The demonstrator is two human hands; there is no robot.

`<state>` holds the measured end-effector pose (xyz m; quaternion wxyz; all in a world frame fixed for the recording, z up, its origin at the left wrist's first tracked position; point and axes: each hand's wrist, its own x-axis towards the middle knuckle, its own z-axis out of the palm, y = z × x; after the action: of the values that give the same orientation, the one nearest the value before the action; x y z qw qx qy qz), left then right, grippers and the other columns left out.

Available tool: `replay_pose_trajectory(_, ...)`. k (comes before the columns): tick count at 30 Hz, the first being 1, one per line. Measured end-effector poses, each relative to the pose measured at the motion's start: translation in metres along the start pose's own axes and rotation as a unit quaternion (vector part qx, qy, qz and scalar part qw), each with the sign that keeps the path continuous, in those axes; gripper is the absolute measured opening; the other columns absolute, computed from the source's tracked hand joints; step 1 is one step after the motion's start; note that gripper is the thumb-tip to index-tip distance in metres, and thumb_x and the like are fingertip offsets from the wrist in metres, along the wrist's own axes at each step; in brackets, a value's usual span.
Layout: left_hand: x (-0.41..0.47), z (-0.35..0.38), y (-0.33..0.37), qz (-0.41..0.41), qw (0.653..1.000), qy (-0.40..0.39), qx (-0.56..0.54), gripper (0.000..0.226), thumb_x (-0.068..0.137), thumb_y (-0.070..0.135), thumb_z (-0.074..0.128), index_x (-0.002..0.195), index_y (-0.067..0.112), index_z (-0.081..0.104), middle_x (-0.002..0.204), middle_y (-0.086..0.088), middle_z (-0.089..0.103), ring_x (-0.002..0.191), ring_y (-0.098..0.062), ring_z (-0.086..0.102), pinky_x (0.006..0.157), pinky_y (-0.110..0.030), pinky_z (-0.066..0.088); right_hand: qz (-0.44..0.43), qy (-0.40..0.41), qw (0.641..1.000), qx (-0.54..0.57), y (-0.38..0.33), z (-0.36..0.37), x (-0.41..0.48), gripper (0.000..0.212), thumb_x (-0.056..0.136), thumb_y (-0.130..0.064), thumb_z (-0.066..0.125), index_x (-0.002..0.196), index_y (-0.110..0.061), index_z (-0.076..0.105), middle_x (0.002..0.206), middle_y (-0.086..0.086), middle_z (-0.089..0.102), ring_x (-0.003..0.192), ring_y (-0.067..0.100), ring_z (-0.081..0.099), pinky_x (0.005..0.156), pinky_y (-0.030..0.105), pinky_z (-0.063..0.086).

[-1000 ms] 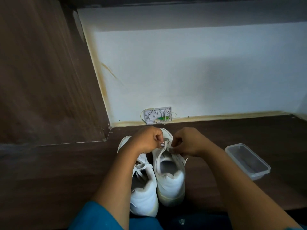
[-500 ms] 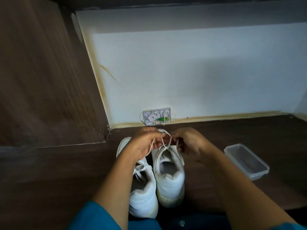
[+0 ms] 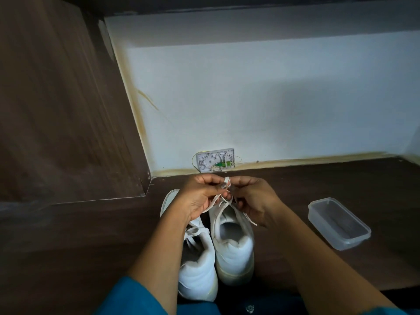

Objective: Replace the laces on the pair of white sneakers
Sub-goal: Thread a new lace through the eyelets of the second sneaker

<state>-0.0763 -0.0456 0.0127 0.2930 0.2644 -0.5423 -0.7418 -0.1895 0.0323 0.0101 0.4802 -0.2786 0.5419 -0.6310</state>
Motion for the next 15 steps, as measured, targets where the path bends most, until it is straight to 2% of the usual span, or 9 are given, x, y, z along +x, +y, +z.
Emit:
replay_pose_trajectory(2, 0.0025, 0.0020, -0.0023, 0.017, 1.000, -0.006, 0.002, 0.021, 0.080, -0.019, 0.054, 0.072, -0.001, 0.061, 0.064, -0.014, 0.064, 0.044, -0.018, 0.058, 0.043, -0.021, 0.048, -0.010, 0.030, 0.999, -0.020, 0.0011, -0.0004, 0.0000, 0.025, 0.085, 0.012, 0.054, 0.079, -0.007, 0.069, 0.049, 0.007, 0.061, 0.033, 0.007, 0.046, 0.034, 0.012, 0.028)
replay_pose_trajectory(6, 0.0065, -0.0026, -0.0047, 0.035, 0.998, -0.031, 0.032, 0.029, 0.076, -0.025, 0.051, 0.081, -0.001, 0.066, 0.075, -0.018, 0.062, 0.053, -0.022, 0.062, 0.058, -0.028, 0.054, -0.034, 0.078, 0.996, -0.020, 0.0032, -0.0009, 0.0034, 0.013, 0.083, 0.010, 0.060, 0.077, -0.001, 0.064, 0.046, 0.008, 0.058, 0.030, 0.009, 0.044, 0.033, 0.013, 0.028)
replay_pose_trajectory(10, 0.0053, -0.0007, -0.0032, 0.037, 0.996, -0.002, 0.079, 0.029, 0.080, -0.022, 0.052, 0.080, 0.004, 0.063, 0.070, -0.012, 0.056, 0.048, -0.011, 0.056, 0.043, -0.018, 0.044, -0.019, 0.051, 0.998, 0.007, 0.0008, 0.0017, 0.0053, 0.015, 0.083, 0.013, 0.057, 0.078, 0.002, 0.065, 0.049, 0.010, 0.061, 0.033, 0.009, 0.051, 0.034, 0.014, 0.034)
replay_pose_trajectory(15, 0.0075, 0.0015, -0.0030, 0.033, 0.995, 0.039, 0.082, 0.028, 0.078, -0.021, 0.056, 0.085, 0.006, 0.054, 0.066, -0.011, 0.051, 0.044, -0.012, 0.057, 0.038, -0.019, 0.043, -0.023, 0.053, 0.998, -0.028, 0.0017, -0.0027, 0.0091, 0.017, 0.075, 0.017, 0.060, 0.073, 0.001, 0.065, 0.053, 0.015, 0.060, 0.038, 0.013, 0.050, 0.038, 0.016, 0.030)
